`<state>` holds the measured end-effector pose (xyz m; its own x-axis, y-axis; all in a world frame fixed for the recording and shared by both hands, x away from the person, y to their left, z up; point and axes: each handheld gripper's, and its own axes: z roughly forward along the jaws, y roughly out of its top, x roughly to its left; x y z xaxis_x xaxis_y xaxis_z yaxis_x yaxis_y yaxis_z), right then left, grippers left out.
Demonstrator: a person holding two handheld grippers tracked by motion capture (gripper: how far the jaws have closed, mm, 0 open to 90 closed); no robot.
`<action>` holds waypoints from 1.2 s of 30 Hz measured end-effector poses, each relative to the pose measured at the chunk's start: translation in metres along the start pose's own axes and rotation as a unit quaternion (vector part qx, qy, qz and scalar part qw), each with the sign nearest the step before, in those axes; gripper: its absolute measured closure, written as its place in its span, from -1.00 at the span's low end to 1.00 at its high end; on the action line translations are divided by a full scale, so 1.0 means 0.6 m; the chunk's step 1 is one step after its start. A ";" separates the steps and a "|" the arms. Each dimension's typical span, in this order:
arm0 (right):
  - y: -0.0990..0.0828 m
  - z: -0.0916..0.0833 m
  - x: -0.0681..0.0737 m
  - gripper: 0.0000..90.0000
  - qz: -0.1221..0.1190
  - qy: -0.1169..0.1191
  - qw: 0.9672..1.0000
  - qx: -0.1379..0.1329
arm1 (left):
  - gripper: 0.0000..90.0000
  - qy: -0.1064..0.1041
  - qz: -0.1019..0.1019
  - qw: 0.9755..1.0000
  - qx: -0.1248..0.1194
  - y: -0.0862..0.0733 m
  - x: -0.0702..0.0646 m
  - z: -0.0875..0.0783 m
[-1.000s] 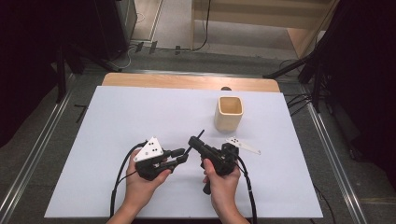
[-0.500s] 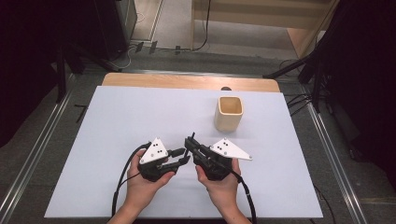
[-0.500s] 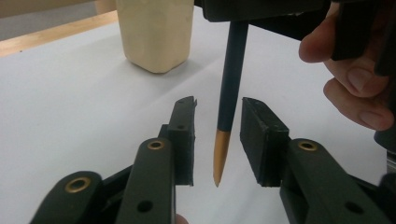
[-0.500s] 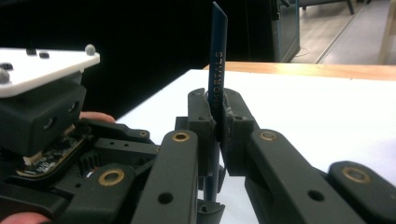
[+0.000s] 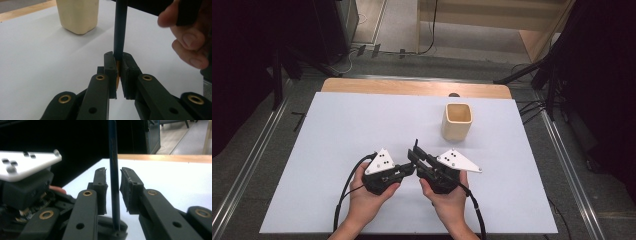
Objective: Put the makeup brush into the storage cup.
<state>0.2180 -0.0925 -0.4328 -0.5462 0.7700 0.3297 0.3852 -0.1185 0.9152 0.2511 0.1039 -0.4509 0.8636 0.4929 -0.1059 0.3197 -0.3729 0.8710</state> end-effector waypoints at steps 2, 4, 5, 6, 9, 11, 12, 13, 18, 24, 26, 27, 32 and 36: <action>-0.002 0.001 0.001 0.69 0.004 0.003 1.000 0.004 | 0.88 0.001 -0.002 1.000 -0.004 0.000 0.002 -0.003; -0.007 0.005 0.002 0.70 0.007 0.005 1.000 0.009 | 0.88 0.001 -0.005 1.000 -0.009 0.000 0.004 -0.005; -0.009 0.007 0.003 0.70 0.008 0.005 1.000 0.012 | 0.88 0.002 -0.007 1.000 -0.012 0.000 0.004 -0.005; -0.011 0.009 0.003 0.71 0.008 0.006 1.000 0.014 | 0.88 0.003 -0.007 1.000 -0.013 0.000 0.005 -0.006; -0.016 0.013 0.004 0.76 0.012 0.004 1.000 0.017 | 0.88 0.002 -0.005 1.000 -0.013 0.000 0.005 -0.008; -0.017 0.013 0.003 0.80 0.019 0.003 1.000 0.018 | 0.88 0.003 -0.007 1.000 -0.014 0.000 0.005 -0.007; -0.018 0.013 0.002 0.82 0.020 0.004 1.000 0.018 | 0.88 0.002 -0.008 1.000 -0.015 0.000 0.005 -0.007; -0.018 0.013 0.001 0.84 0.017 0.001 1.000 0.017 | 0.88 0.002 -0.009 1.000 -0.015 -0.001 0.005 -0.006; -0.017 0.012 -0.001 0.87 0.004 -0.007 1.000 0.019 | 0.85 -0.005 -0.011 1.000 -0.013 -0.002 0.006 -0.004; -0.016 0.009 -0.003 0.87 -0.027 -0.028 0.999 0.014 | 0.50 -0.011 -0.010 1.000 -0.008 -0.005 0.015 -0.009; -0.015 0.007 -0.010 0.87 -0.046 -0.040 0.998 0.012 | 0.45 -0.016 -0.015 1.000 -0.011 -0.004 0.022 -0.015; -0.015 0.006 -0.013 0.87 -0.052 -0.044 0.998 0.013 | 0.45 -0.014 -0.019 1.000 -0.014 -0.003 0.027 -0.021; -0.023 0.011 -0.021 0.87 -0.101 -0.056 0.993 0.024 | 0.50 -0.012 -0.020 0.999 -0.022 0.005 0.033 -0.036; -0.036 0.023 -0.015 0.87 -0.180 -0.073 0.980 0.045 | 0.49 -0.004 -0.018 0.999 -0.028 0.015 0.032 -0.048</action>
<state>0.2246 -0.0885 -0.4589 -0.5490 0.8341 -0.0535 0.2547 0.2280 0.9398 0.2596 0.1325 -0.4313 0.8548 0.4991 -0.1421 0.3296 -0.3107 0.8915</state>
